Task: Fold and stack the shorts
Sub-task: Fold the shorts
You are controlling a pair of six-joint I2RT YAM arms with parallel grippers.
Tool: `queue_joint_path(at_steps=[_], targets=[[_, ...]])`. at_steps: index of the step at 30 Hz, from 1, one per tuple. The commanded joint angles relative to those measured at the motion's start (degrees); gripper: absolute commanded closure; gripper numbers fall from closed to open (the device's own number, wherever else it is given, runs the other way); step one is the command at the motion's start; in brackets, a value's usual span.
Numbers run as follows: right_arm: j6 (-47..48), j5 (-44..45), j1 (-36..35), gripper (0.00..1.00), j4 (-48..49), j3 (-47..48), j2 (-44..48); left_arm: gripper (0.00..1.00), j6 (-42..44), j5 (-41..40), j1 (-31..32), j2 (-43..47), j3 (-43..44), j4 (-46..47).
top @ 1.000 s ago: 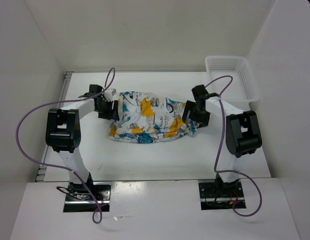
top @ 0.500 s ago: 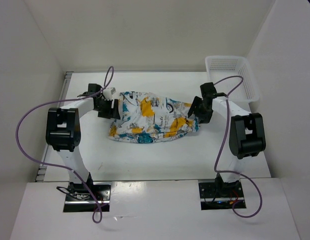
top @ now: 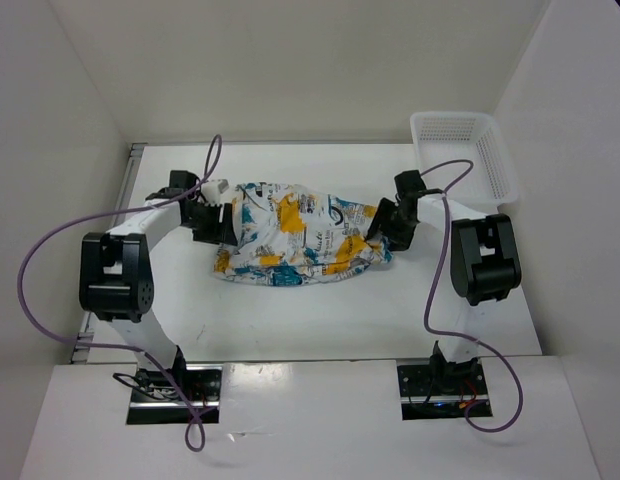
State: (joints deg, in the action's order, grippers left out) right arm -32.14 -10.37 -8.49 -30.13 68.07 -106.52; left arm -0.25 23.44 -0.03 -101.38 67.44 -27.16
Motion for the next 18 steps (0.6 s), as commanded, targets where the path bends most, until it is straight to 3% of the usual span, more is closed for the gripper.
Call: queue_joint_path(at_steps=[1,3,6,8,10,14,18], targets=[[0.1,3.8,-0.6,0.24,-1.1,-1.0,1.4,0.32,0.3,2.5,-0.2,5.6,-2.7,-5.0],[0.1,6.4,-0.6,0.17,-2.3,-1.8,4.4,0.32,0.3,2.0,-0.2,7.7,-3.8,-7.7],[0.1,6.9,-0.6,0.16,-2.8,-2.3,7.0,0.32,0.3,2.0,-0.2,10.7,-4.6,-11.4],[-0.4,6.9,-0.6,0.16,-2.8,-3.0,7.7,0.41,0.3,2.0,-0.2,10.7,-6.3,-12.7],[-0.4,6.4,-0.6,0.16,-2.8,-3.6,7.7,0.43,0.3,4.4,-0.2,10.7,-8.2,-11.8],[-0.4,5.9,-0.6,0.16,-2.8,-3.6,7.7,0.28,0.3,6.9,1.6,10.7,-10.3,-6.7],[0.2,5.9,-0.6,0.21,-3.5,-4.2,9.1,0.31,0.3,6.4,3.9,7.2,-10.3,-3.5]])
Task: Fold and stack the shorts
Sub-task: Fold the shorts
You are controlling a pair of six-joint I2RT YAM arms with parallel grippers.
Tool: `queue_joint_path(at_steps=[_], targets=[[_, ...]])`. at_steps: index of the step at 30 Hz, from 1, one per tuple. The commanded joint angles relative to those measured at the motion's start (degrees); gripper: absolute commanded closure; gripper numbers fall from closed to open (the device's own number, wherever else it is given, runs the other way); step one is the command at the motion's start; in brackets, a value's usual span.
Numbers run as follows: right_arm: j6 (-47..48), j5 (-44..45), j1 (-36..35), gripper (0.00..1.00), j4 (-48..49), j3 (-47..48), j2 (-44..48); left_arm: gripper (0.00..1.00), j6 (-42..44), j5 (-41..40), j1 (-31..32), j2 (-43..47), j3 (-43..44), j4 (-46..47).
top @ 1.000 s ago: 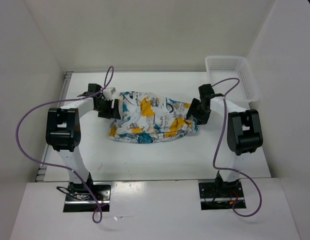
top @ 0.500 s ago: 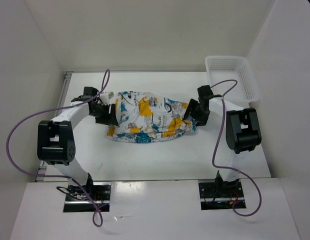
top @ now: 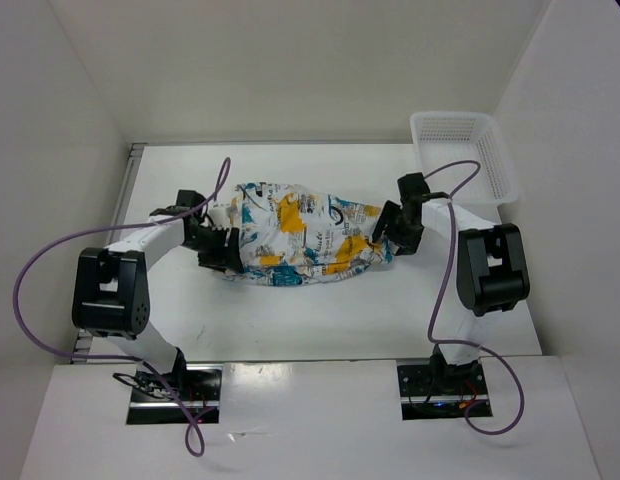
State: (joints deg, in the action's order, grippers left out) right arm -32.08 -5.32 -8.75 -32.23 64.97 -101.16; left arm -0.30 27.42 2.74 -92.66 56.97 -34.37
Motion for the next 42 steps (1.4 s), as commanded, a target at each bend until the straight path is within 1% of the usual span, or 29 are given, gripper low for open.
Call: queue_joint_path(at_steps=[1,2,3,4,5,7,8,11,12,16,19,21,22,26,27,28,30,33,37,38,40,41,42], targets=[[0.2,0.8,-0.4,0.24,-2.1,-1.1,4.3,0.39,0.3,1.2,1.6,-2.2,0.2,4.7],[0.2,1.4,-0.4,0.32,-2.1,-1.8,4.3,0.44,0.3,1.1,1.7,-2.2,0.2,5.3],[0.2,1.4,-0.4,0.36,-2.1,-2.3,5.2,0.49,0.3,0.4,1.7,-2.2,0.2,5.3],[0.2,1.4,-0.4,0.40,-2.1,-2.9,5.9,0.58,0.3,-0.2,1.7,-1.6,0.7,5.3],[0.2,0.1,-0.4,0.48,-1.5,-2.9,5.9,0.61,0.3,-0.2,1.7,-1.6,0.7,5.3],[0.2,-0.6,-1.2,0.56,-1.5,-2.9,5.9,0.70,0.3,-0.8,1.7,-1.6,0.7,5.3],[0.2,0.0,-1.2,0.63,-1.5,-2.9,5.3,0.82,0.3,-0.8,1.7,-2.5,1.3,5.3],[-0.4,2.0,-2.8,0.75,-2.0,-2.9,5.3,1.00,0.3,-1.4,1.7,-3.2,1.8,4.7],[-0.4,2.5,-2.8,0.81,-2.0,-2.9,6.0,1.00,0.3,-2.1,1.7,-3.2,2.4,4.7],[-0.4,5.2,-2.8,0.90,-4.4,-0.9,7.3,1.00,0.3,-4.8,1.7,1.0,4.8,1.5],[1.0,7.2,-2.8,0.90,-7.1,1.9,7.9,1.00,0.3,-4.8,-0.2,3.5,8.7,-0.7],[1.7,8.1,-2.8,0.88,-9.1,4.2,8.5,1.00,0.3,-5.4,-0.9,4.2,12.2,-1.8],[2.4,8.7,-2.8,0.84,-9.8,4.9,8.5,1.00,0.3,-5.4,-1.4,4.2,13.4,-3.0],[3.0,9.5,-2.8,0.80,-11.1,7.2,8.5,1.00,0.3,-3.7,-3.7,4.8,16.3,-3.5],[3.0,9.5,-2.8,0.81,-11.6,7.7,8.5,1.00,0.3,-3.7,-4.6,4.8,16.3,-4.2],[3.0,8.9,-2.8,0.86,-11.6,7.7,8.5,1.00,0.3,-3.7,-5.1,5.3,16.3,-4.8],[3.5,8.1,-2.8,0.88,-11.6,7.7,8.5,1.00,0.3,-3.7,-6.8,5.8,15.8,-6.1],[4.1,7.0,-3.4,0.88,-11.6,7.1,8.0,1.00,0.3,-3.7,-8.9,8.0,11.5,-6.6],[4.7,5.7,-3.9,0.88,-11.6,5.8,6.4,1.00,0.3,-3.0,-8.9,7.5,5.4,-5.4],[4.7,5.7,-3.9,0.84,-11.1,5.3,5.8,1.00,0.3,-3.0,-8.9,7.5,4.4,-4.5],[4.7,6.3,-3.9,0.81,-10.3,4.6,5.3,1.00,0.3,-3.0,-8.9,6.9,2.5,-4.5],[4.7,6.3,-3.9,0.69,-10.3,4.6,4.5,0.98,0.3,-3.0,-8.9,6.9,2.5,-4.5],[4.7,6.3,-3.9,0.60,-10.3,4.6,4.5,0.90,0.3,-3.0,-8.9,6.9,2.0,-5.1]])
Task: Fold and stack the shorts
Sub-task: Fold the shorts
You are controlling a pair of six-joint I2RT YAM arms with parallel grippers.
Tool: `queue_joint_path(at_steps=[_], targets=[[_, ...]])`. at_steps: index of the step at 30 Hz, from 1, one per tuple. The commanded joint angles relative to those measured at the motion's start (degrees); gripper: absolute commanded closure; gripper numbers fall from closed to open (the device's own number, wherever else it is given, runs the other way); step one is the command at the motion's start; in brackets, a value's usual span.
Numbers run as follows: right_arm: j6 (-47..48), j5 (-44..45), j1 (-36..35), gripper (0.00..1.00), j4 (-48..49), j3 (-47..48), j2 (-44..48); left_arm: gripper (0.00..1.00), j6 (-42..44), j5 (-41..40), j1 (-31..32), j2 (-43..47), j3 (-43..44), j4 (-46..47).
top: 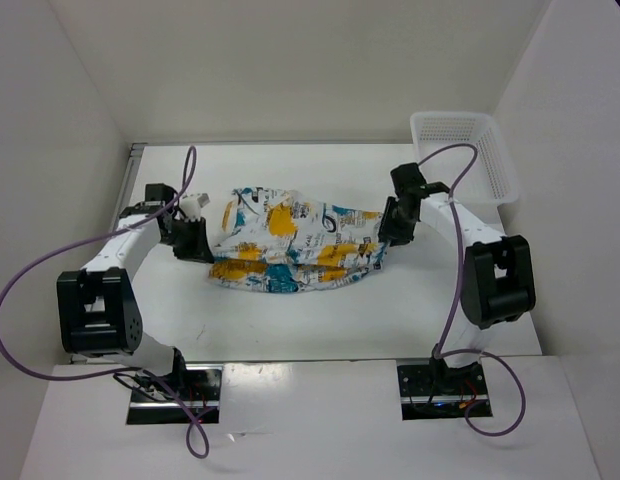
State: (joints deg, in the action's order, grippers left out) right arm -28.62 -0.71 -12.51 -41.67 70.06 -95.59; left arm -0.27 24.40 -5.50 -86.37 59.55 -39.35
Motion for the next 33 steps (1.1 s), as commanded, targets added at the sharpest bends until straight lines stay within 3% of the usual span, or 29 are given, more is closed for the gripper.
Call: queue_joint_path(at_steps=[1,2,3,5,9,15,21,24,28,33], targets=[[1.2,2.4,-0.1,0.50,-0.9,-0.5,-1.9,0.64,0.3,0.0,-0.7,0.6,-1.2,-0.6],[1.8,2.4,-0.1,0.24,-0.9,-0.5,-2.4,0.46,0.3,-0.5,-0.7,1.1,-1.2,-1.9],[1.8,1.8,-0.1,0.14,-0.9,-0.5,-2.4,0.30,0.3,-1.1,-0.7,1.7,-1.2,-2.7],[1.8,1.8,-0.1,0.03,-1.4,-0.5,-2.4,0.19,0.3,-1.1,-0.7,2.3,-0.1,-3.3],[1.8,-1.0,1.2,0.01,-0.9,-2.4,-1.0,0.20,0.3,-0.9,-0.7,0.7,4.9,-1.4],[-2.7,-14.6,5.1,0.16,8.0,-9.7,0.9,0.26,0.3,1.3,1.4,-3.4,9.4,4.7],[-7.3,-18.5,5.1,0.28,16.3,-13.9,-0.7,0.30,0.3,2.6,2.5,-6.6,10.1,10.9],[-7.9,-19.1,5.1,0.35,17.9,-13.9,-3.1,0.32,0.3,2.6,4.1,-12.5,10.1,13.6],[-9.7,-15.9,5.1,0.47,19.5,-14.4,-4.2,0.34,0.3,-3.0,4.6,-13.7,7.1,16.7],[-11.7,-13.6,3.9,0.67,22.3,-15.6,-6.7,0.35,0.3,-3.9,4.6,-17.0,4.1,20.1]])
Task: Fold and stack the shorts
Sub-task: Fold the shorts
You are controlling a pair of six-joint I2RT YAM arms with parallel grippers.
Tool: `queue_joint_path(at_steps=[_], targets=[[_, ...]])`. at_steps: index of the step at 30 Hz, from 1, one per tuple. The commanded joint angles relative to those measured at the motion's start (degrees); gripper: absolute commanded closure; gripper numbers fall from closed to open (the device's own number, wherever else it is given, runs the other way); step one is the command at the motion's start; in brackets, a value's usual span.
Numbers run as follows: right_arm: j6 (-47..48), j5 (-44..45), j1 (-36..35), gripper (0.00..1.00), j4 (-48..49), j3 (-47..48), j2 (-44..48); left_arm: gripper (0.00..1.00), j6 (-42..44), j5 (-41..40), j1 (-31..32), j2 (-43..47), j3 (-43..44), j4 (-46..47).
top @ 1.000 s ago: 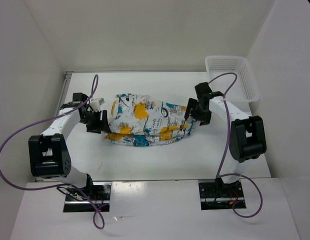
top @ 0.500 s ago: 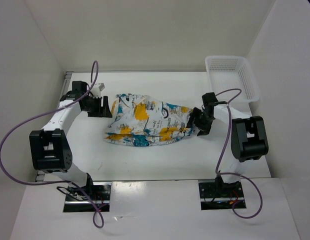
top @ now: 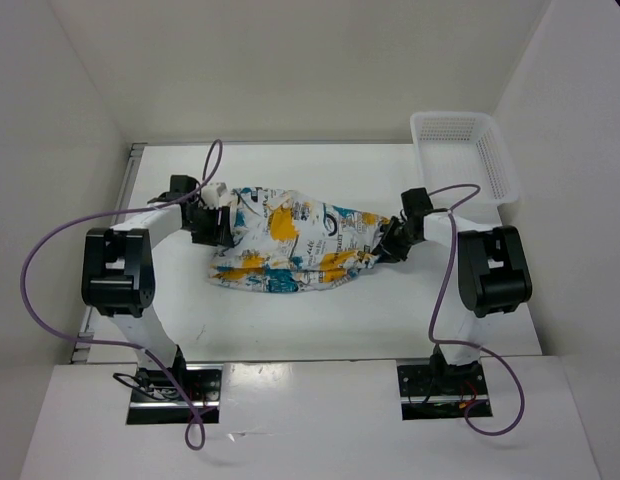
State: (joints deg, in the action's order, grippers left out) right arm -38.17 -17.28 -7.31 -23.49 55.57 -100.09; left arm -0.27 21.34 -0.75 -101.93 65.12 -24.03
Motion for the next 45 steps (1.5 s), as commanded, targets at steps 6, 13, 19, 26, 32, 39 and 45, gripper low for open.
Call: queue_joint_path(at_steps=[6,13,19,26,32,39,45], targets=[[-3.3,7.3,-4.1,0.89,4.1,0.1,-4.8,0.38,0.3,-1.4,-0.1,-3.4,-3.9,7.2],[-1.1,16.9,-4.7,1.00,-4.1,6.6,-0.6,0.39,0.3,-1.4,-0.1,-4.1,-4.4,7.2],[4.1,24.9,-4.7,1.00,-11.9,12.0,3.1,0.40,0.3,0.4,-0.1,-3.5,-6.0,7.2],[7.3,33.7,-5.3,1.00,-18.3,18.9,6.9,0.40,0.3,2.3,4.0,-1.8,-7.3,7.2],[7.9,32.4,-6.1,1.00,-20.6,20.5,6.9,0.40,0.3,2.8,6.9,-1.8,-7.9,7.8],[3.4,19.3,1.0,0.18,-16.1,11.4,9.2,0.40,0.3,2.8,6.9,-1.8,-6.7,6.7],[1.3,11.1,7.4,0.20,-10.4,5.9,17.9,0.40,0.3,2.8,6.9,-1.8,-6.2,5.5]])
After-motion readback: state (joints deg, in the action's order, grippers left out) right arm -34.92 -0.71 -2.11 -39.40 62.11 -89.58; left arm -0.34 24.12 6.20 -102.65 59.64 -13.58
